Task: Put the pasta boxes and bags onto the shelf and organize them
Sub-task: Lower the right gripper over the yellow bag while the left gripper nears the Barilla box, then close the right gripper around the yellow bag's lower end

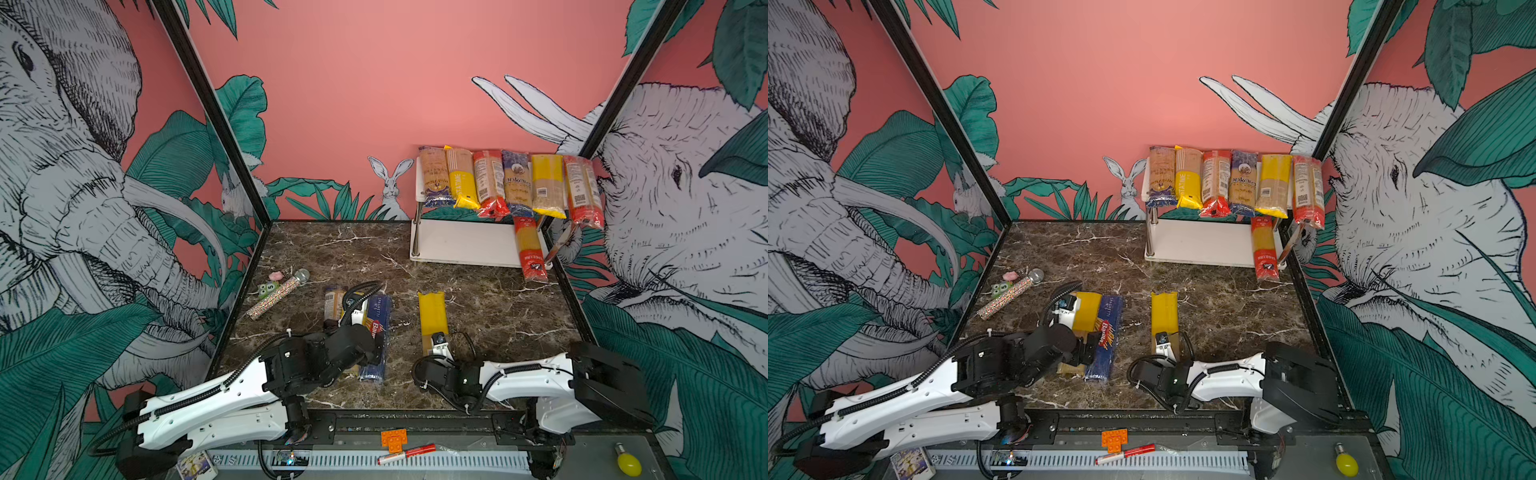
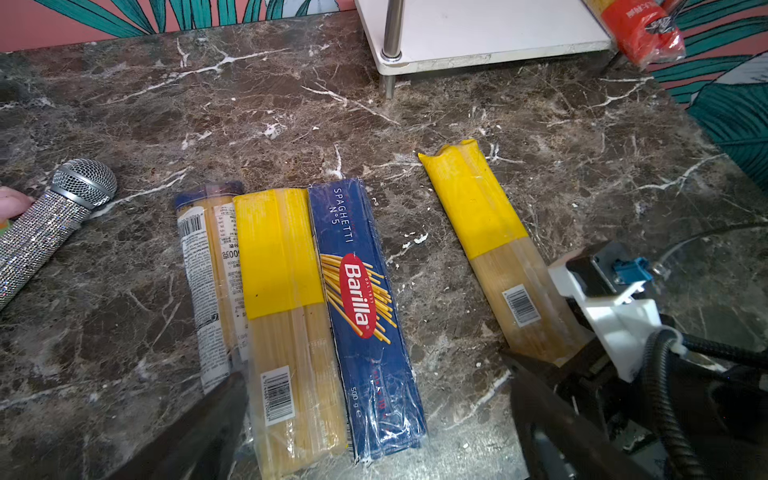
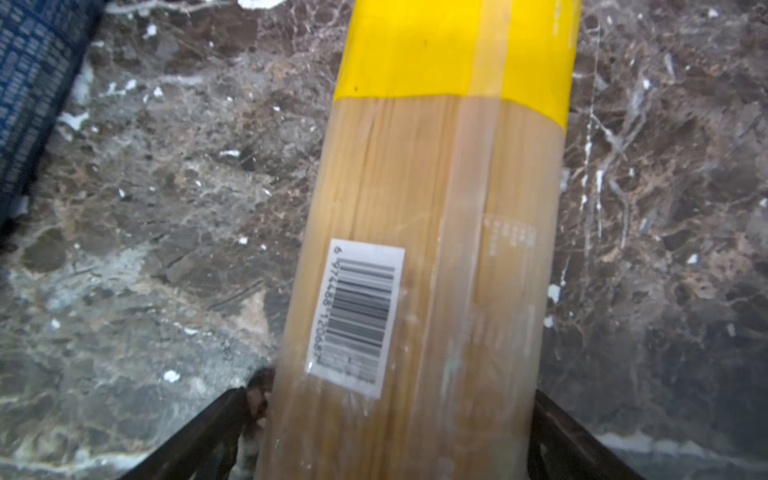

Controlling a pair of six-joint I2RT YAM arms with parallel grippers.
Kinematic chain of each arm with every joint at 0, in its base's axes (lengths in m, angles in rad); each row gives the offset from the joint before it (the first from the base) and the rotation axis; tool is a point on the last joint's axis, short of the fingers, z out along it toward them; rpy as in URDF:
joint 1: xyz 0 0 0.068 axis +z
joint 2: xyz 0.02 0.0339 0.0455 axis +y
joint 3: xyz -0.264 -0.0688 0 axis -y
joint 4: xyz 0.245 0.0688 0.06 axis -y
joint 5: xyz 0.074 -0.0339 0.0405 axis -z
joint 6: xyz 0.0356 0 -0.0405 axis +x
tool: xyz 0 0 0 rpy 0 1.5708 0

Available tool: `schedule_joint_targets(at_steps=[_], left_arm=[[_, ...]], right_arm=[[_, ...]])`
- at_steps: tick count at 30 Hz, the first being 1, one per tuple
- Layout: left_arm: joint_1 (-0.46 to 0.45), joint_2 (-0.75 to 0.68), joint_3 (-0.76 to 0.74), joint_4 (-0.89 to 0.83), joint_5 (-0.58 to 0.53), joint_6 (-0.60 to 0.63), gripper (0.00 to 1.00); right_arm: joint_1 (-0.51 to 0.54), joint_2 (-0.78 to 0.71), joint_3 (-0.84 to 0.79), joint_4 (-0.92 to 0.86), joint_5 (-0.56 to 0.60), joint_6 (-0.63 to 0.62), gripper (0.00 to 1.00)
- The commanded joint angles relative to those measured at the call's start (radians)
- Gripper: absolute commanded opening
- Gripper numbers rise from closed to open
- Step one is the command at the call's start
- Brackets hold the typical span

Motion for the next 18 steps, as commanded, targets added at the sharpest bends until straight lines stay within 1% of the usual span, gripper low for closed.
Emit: schedule_joint_targets(at_steps=[1,5,10,12,14,18], left_arm=[[0.010,-0.036,0.007,-0.025,-0.034,-0.024,1.00],[0.013,-0.024,0.012,-0.013,-0.029,-0.024,0.99],[0.014,0.006,0.028,-0.010,-0.030,-0.019,1.00],[0.015,0.007,0.027,-0.004,-0.030,-0.019,1.00],[0.014,0.004,0.023,0.005,-0.029,-0.020,0.99],[0.015,-0.011,0.005,0.030,-0.027,-0.020,0.99]], right_arm=[[-0.018,0.039,-0.031,0.023,-0.043,-0.002,0.99],[-0.020,0.048,-0.047,0.020,-0.042,0.010,0.99],[-0.022,0.084,-0.090,0.067,-0.080,0.041,0.99],[-0.022,0.096,-0.105,0.089,-0.096,0.050,0.97],[-0.022,0.107,-0.112,0.094,-0.106,0.056,0.90],[-0.021,0.118,-0.124,0.113,-0.131,0.056,0.56]])
